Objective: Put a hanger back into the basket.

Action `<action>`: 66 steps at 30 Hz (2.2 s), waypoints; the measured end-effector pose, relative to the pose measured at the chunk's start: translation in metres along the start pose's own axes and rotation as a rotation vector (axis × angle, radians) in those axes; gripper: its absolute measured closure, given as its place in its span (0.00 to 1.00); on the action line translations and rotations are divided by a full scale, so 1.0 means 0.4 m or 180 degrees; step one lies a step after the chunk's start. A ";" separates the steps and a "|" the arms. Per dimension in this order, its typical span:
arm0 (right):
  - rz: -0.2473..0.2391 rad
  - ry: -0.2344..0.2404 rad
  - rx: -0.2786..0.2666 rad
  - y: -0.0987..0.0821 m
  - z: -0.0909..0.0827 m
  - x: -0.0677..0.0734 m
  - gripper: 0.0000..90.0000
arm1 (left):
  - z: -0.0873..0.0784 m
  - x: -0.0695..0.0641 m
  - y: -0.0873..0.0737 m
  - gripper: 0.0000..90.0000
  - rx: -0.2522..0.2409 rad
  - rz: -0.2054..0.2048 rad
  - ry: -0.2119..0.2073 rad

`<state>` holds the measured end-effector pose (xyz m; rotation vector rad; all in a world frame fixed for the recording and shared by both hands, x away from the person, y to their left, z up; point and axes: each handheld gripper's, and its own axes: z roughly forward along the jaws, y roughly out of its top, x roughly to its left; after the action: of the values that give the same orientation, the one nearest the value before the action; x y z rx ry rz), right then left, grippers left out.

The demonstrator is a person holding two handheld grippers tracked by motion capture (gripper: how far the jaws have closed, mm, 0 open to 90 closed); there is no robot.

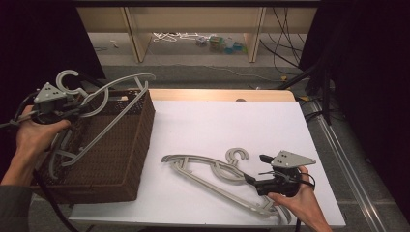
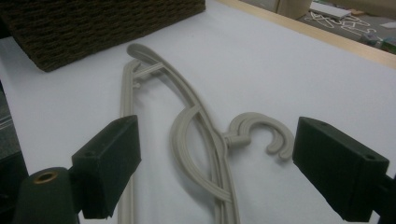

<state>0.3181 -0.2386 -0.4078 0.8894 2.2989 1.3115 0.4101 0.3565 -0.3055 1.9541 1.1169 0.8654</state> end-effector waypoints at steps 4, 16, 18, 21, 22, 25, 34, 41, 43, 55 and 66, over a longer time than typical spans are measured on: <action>0.0021 -0.0016 -0.0031 0.001 0.001 -0.001 0.18 | 0.005 0.018 -0.019 0.91 0.0042 -0.0001 0.0054; 0.0040 0.0004 -0.0025 -0.002 0.003 -0.001 0.18 | 0.025 0.049 -0.073 0.91 0.0128 -0.0021 0.0093; 0.0037 0.0008 -0.0008 -0.004 0.005 -0.002 0.18 | 0.022 0.049 -0.077 0.91 0.0130 0.0026 0.0074; 0.0048 -0.0009 -0.0027 -0.002 0.005 -0.003 0.18 | 0.021 0.049 -0.082 0.91 0.0153 0.0087 0.0042; 0.0048 -0.0009 -0.0027 -0.002 0.005 -0.003 0.18 | 0.020 0.051 -0.084 0.91 0.0148 0.0148 0.0039; 0.0038 -0.0025 0.0002 -0.003 0.002 -0.005 0.18 | 0.017 0.053 -0.088 0.91 0.0157 0.0146 0.0008; 0.0048 0.0006 -0.0016 -0.004 0.004 -0.006 0.18 | 0.038 0.060 -0.093 0.91 0.0373 0.0242 0.0055; 0.0046 0.0027 0.0009 -0.006 0.004 -0.010 0.18 | 0.069 0.061 -0.128 0.91 0.0556 0.0206 0.0072; 0.0056 0.0006 0.0006 -0.006 0.005 -0.011 0.18 | 0.083 0.057 -0.130 0.91 0.0626 0.0205 0.0060; 0.0043 0.0004 -0.0012 -0.007 0.007 -0.010 0.18 | 0.151 0.044 -0.170 0.91 0.0864 0.0056 0.0006; 0.0040 0.0011 0.0001 -0.005 0.010 -0.007 0.18 | 0.198 0.054 -0.218 0.90 0.1306 0.0079 0.0003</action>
<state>0.3217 -0.2385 -0.4116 0.9038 2.2998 1.3187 0.4471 0.3884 -0.4147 2.3004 1.3560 0.6877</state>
